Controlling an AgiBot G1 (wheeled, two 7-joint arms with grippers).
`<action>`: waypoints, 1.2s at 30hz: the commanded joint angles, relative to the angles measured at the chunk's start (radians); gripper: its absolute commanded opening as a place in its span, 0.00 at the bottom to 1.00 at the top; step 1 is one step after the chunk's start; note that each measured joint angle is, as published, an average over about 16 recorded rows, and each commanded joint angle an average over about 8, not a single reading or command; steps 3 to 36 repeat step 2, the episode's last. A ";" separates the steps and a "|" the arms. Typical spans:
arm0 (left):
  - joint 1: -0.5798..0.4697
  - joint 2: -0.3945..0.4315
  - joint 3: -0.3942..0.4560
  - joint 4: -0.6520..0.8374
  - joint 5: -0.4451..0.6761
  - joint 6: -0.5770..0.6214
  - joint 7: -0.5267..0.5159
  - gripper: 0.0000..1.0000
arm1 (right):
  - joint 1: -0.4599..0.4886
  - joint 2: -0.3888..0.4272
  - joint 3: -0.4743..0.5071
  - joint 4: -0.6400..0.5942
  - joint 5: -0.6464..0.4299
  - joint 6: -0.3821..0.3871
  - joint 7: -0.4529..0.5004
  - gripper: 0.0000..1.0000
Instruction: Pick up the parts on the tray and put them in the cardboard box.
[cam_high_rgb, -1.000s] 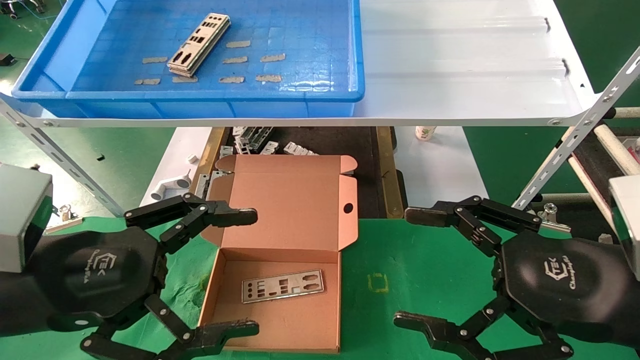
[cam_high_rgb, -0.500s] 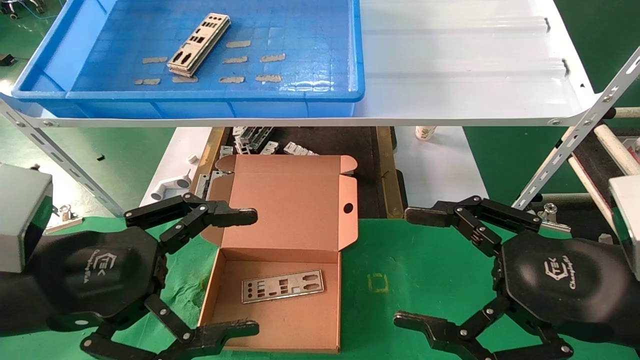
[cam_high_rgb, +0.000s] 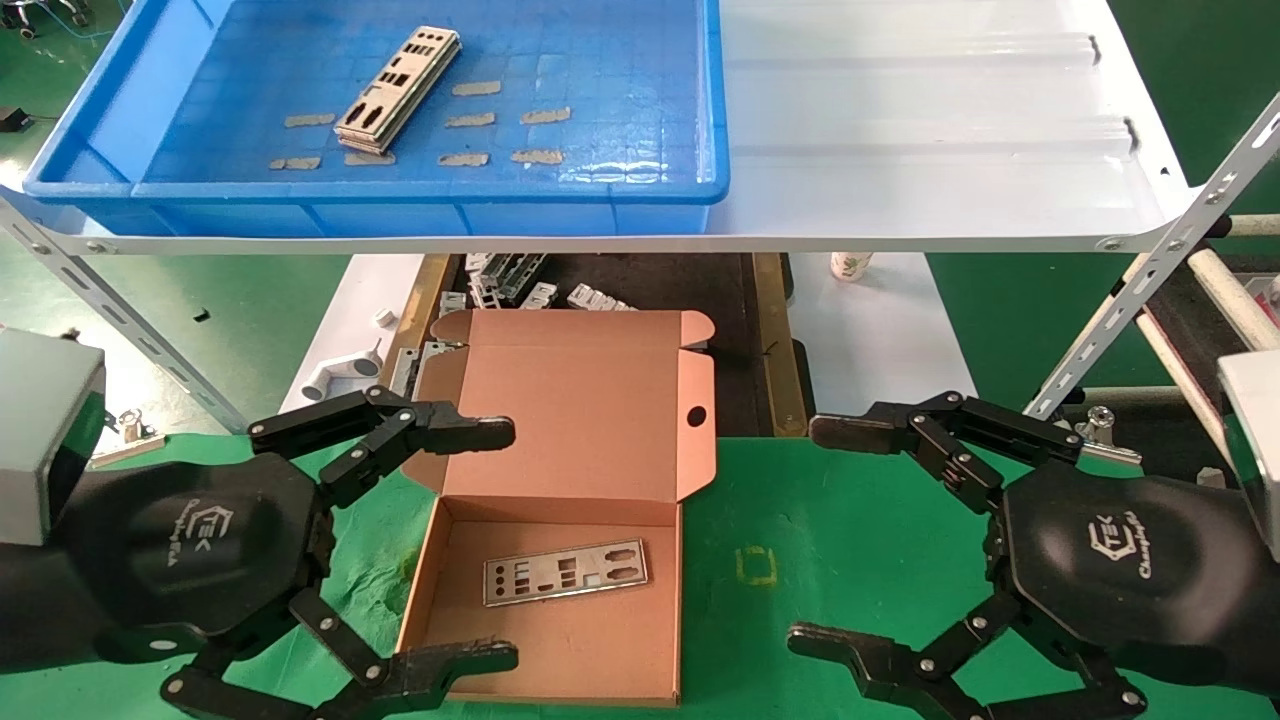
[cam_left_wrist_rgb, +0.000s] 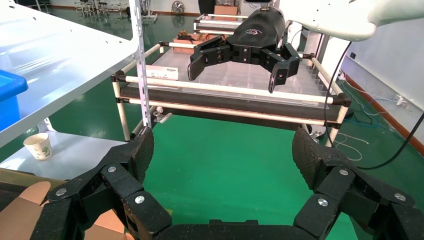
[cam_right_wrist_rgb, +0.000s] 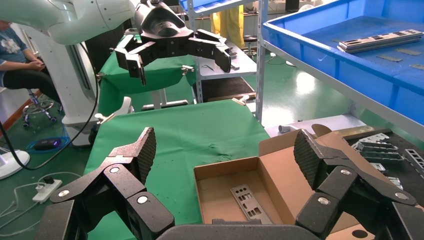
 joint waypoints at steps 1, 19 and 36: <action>0.000 0.000 0.000 0.000 0.000 0.000 0.000 1.00 | 0.000 0.000 0.000 0.000 0.000 0.000 0.000 1.00; 0.000 0.000 0.000 0.000 0.000 0.000 0.000 1.00 | 0.000 0.000 0.000 0.000 0.000 0.000 0.000 1.00; 0.000 0.000 0.000 0.000 0.000 0.000 0.000 1.00 | 0.000 0.000 0.000 0.000 0.000 0.000 0.000 1.00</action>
